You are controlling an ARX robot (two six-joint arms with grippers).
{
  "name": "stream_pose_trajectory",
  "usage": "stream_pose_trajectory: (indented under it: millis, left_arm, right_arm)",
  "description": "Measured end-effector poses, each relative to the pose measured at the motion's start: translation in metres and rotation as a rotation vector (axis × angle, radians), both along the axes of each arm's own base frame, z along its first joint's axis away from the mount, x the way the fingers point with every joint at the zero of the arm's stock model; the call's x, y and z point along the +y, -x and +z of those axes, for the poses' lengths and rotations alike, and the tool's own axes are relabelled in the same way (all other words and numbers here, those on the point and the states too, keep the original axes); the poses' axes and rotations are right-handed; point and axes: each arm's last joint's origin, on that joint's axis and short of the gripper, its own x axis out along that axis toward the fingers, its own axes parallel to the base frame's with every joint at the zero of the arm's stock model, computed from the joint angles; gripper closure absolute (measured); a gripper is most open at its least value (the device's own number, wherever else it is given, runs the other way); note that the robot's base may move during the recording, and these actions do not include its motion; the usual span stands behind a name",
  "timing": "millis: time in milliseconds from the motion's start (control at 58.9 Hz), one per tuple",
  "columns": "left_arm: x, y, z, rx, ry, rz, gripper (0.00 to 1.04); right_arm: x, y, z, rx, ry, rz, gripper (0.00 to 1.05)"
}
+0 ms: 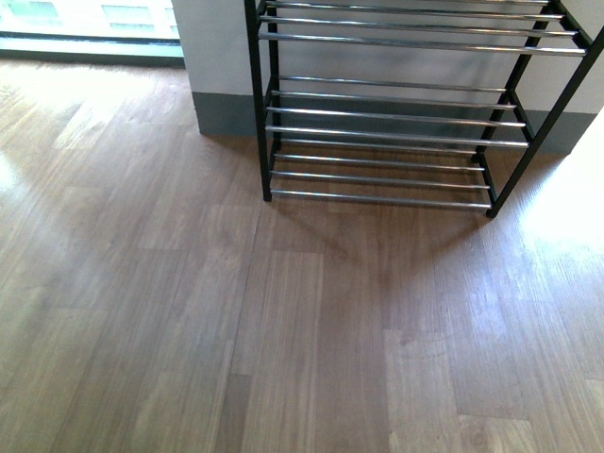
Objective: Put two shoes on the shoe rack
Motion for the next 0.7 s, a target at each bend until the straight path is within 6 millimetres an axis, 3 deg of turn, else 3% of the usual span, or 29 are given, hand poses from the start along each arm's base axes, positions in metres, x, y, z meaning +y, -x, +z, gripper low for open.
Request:
stream_pose_trajectory:
  millis: [696]
  left_arm:
    - [0.0001,0.0,0.0,0.0,0.0,0.004,0.09]
  right_arm:
    - [0.0002,0.0,-0.0001,0.001,0.0,0.008,0.09]
